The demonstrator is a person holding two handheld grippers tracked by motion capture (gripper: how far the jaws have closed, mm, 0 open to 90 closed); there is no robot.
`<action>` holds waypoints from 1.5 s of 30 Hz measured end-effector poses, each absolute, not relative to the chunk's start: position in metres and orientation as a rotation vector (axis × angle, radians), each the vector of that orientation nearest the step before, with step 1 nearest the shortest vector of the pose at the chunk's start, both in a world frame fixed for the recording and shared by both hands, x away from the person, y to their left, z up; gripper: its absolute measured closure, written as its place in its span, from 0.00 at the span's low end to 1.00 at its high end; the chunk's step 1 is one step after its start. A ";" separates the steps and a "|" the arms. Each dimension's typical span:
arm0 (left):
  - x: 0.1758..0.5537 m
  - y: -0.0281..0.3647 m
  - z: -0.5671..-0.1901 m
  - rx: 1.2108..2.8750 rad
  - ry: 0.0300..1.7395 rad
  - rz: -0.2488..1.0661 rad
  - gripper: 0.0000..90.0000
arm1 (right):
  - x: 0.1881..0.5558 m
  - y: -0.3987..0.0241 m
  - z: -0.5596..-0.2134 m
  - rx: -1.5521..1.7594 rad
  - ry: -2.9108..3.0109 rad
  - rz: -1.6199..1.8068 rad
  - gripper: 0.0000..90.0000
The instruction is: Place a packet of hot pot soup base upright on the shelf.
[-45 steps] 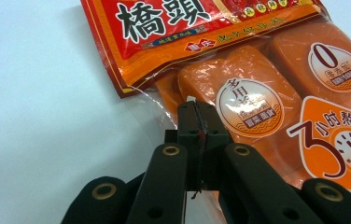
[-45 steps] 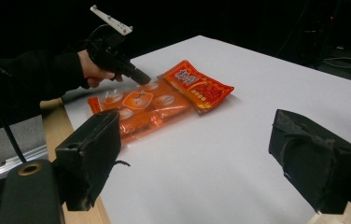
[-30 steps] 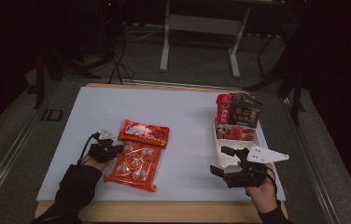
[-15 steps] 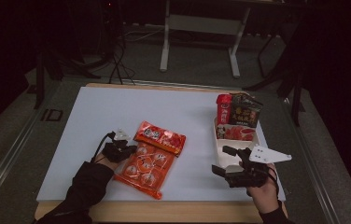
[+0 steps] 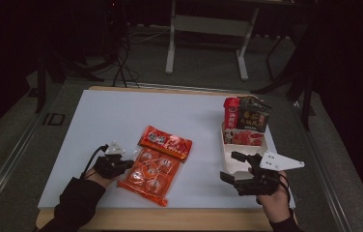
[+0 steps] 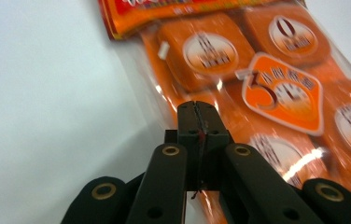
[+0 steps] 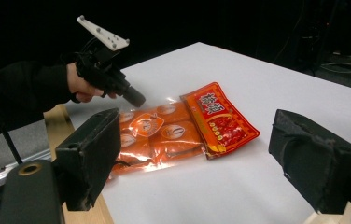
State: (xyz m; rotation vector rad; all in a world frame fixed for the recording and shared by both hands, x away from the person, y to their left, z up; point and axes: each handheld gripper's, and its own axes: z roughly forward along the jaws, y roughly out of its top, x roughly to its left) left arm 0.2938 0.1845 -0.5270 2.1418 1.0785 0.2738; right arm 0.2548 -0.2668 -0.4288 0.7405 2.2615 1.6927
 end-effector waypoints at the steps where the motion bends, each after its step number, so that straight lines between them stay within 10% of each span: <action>1: 0.292 0.186 -0.529 2.143 1.073 0.266 1.00 | 0.255 -0.267 -0.428 0.743 2.259 1.696 0.19; 29: 0.285 0.125 -0.532 2.193 0.939 0.088 1.00 | 0.253 -0.267 -0.435 0.745 2.278 1.663 0.19; 45: 0.323 0.127 -0.535 2.141 1.034 0.208 1.00 | 0.254 -0.273 -0.435 0.743 2.252 1.656 0.18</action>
